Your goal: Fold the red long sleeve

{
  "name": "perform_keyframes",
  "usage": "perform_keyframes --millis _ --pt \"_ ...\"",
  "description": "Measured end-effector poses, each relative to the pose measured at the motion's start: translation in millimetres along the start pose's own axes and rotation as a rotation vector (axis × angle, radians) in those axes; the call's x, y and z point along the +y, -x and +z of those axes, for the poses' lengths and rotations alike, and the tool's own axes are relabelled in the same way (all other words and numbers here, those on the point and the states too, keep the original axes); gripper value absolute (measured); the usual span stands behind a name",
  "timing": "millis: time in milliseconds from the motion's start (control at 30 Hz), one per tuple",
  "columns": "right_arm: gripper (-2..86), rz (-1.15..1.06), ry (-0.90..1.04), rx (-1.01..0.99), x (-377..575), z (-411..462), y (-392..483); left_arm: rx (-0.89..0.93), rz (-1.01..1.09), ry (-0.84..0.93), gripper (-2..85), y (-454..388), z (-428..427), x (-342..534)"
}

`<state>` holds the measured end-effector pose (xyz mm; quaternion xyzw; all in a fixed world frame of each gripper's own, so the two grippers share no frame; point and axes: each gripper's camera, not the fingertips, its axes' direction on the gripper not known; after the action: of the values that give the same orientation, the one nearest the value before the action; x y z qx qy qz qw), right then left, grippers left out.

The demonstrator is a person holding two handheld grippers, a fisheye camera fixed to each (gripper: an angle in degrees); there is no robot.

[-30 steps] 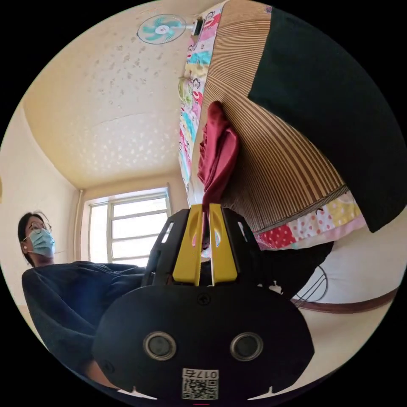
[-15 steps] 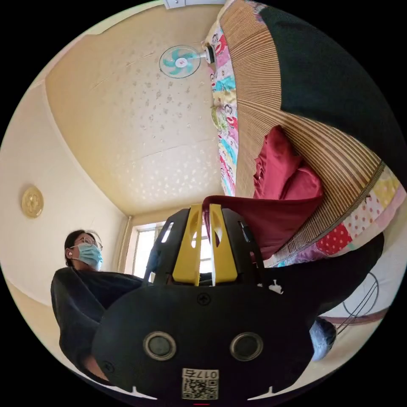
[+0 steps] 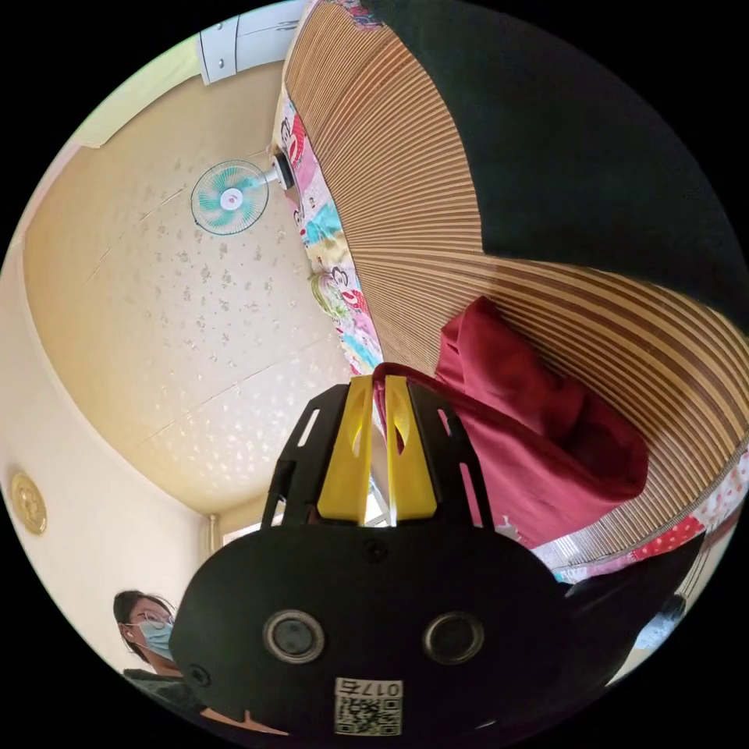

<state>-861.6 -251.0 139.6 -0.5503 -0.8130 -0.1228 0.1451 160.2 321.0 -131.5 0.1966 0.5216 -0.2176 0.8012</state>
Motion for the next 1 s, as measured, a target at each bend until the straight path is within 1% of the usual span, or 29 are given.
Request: perform_keyframes --millis 67,133,200,267,333,367,433,500,533,567,600,633,700,733,767,800,833,933,1000 --pt "3.0 0.019 -0.043 0.016 -33.6 36.3 0.6 -0.003 0.014 0.006 3.9 -10.0 15.4 -17.2" --pt "2.9 0.005 -0.022 0.007 -60.6 67.1 -3.4 -0.014 0.012 -0.017 3.9 -15.4 26.3 -34.0" --pt "2.7 -0.015 -0.007 0.049 -85.7 95.2 -8.5 -0.022 -0.013 -0.025 4.2 -10.9 41.1 -58.8" --pt "2.4 -0.028 0.000 0.133 -117.1 127.1 -24.7 -0.034 -0.040 -0.019 5.4 -0.6 51.5 -77.2" --pt "2.1 -0.025 -0.002 0.149 -136.8 142.0 -45.3 -0.005 -0.016 -0.022 7.2 7.9 56.7 -91.4" --pt "1.8 -0.056 -0.042 0.105 -145.1 142.4 -58.0 0.038 0.037 -0.044 7.6 10.3 54.3 -97.1" --pt "1.3 -0.053 -0.089 0.060 -158.3 138.2 -82.8 0.029 0.075 -0.078 8.4 16.0 45.8 -100.0" --pt "0.9 -0.063 -0.068 0.104 -172.3 137.7 -107.2 -0.101 0.098 -0.031 10.3 28.5 37.8 -97.3" --pt "0.7 -0.096 -0.027 0.183 -180.6 139.7 -121.0 -0.156 0.106 -0.001 10.7 32.4 37.1 -95.0" --pt "0.6 -0.141 0.027 0.278 -186.7 143.9 -135.9 -0.289 0.130 0.070 11.5 40.7 37.1 -88.1" --pt "0.6 -0.160 0.055 0.320 -188.7 146.7 -144.6 -0.441 0.166 0.143 12.1 49.3 38.0 -78.1" --pt "0.5 -0.178 0.111 0.392 -191.1 153.3 -165.4 -0.516 0.190 0.178 12.3 53.2 38.7 -72.3" --pt "0.5 -0.185 0.177 0.481 -189.5 163.6 -199.3 -0.822 0.343 0.328 13.0 67.4 46.7 -42.3" --pt "0.5 -0.226 0.189 0.583 -182.9 170.8 -214.7 -0.868 0.372 0.366 13.1 73.2 49.2 -35.1" --pt "0.6 -0.291 0.219 0.700 -174.2 183.3 -226.8 -0.890 0.400 0.442 13.3 86.7 53.1 -24.6" --pt "0.6 -0.322 0.245 0.751 -170.1 191.5 -233.6 -0.845 0.417 0.510 13.4 98.9 55.2 -16.2" --pt "0.8 -0.379 0.301 0.830 -161.5 209.4 -248.2 -0.826 0.424 0.524 13.4 103.1 54.5 -12.8" --pt "1.2 -0.528 0.465 0.910 -136.6 258.5 -284.8 -0.768 0.439 0.486 13.4 115.7 40.3 -6.1" --pt "1.7 -0.604 0.567 0.944 -121.5 289.1 -306.4 -0.665 0.398 0.494 13.4 133.4 28.9 -8.4"
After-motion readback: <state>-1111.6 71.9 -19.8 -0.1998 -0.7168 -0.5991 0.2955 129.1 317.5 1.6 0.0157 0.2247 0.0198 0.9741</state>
